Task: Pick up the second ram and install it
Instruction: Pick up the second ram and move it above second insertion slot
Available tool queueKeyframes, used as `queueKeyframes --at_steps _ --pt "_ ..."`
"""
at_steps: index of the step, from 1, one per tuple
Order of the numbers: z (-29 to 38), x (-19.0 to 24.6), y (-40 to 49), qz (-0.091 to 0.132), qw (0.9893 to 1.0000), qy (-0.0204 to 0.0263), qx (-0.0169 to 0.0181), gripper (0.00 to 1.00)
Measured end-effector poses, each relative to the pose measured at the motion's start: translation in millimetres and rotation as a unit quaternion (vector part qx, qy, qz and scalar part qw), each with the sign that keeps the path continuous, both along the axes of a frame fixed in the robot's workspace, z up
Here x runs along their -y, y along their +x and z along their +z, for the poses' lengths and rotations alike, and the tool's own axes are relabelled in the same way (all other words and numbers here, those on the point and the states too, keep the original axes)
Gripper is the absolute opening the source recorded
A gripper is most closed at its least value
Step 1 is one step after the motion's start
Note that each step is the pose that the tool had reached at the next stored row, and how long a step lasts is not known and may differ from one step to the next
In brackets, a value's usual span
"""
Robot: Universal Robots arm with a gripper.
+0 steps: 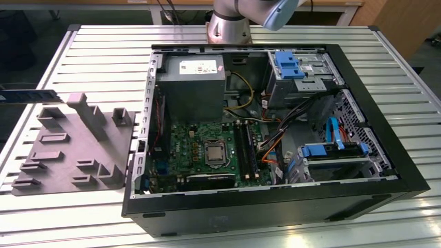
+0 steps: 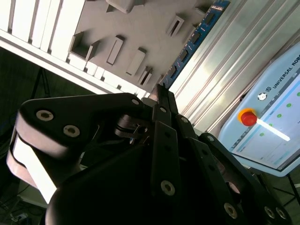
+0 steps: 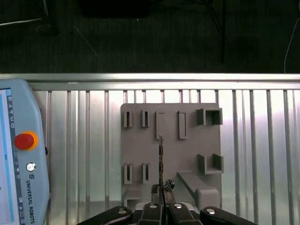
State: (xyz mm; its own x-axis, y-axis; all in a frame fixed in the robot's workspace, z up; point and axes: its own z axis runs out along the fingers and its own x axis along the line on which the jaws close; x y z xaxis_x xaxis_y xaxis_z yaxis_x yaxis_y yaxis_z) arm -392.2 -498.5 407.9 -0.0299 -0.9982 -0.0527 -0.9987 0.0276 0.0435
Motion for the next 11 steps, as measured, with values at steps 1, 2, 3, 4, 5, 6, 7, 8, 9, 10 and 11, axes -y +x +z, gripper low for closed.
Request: queueKeyframes --at_steps 1,2,3,4,5,6,7,8,9,10,11 --pt "0.0 0.0 0.5 0.000 1.0000 0.0000 0.0000 0.12" --pt "-0.1 0.0 0.9 0.000 1.0000 0.0000 0.0000 0.12" --pt "-0.1 0.0 1.2 0.000 1.0000 0.0000 0.0000 0.12" --pt "0.0 0.0 1.7 0.000 1.0000 0.0000 0.0000 0.12" --pt "0.0 0.0 2.3 0.000 1.0000 0.0000 0.0000 0.12" --pt "0.0 0.0 3.1 0.000 1.0000 0.0000 0.0000 0.12" --pt "0.0 -0.1 3.9 0.000 1.0000 0.0000 0.0000 0.12" --pt "0.0 -0.1 4.8 0.000 1.0000 0.0000 0.0000 0.12" --pt "-0.1 -0.2 5.7 0.000 1.0000 0.0000 0.0001 0.12" --pt "-0.1 -0.3 6.7 0.000 1.0000 0.0000 0.0000 0.12" --pt "0.0 -0.4 7.8 0.000 1.0000 0.0000 0.0000 0.12"
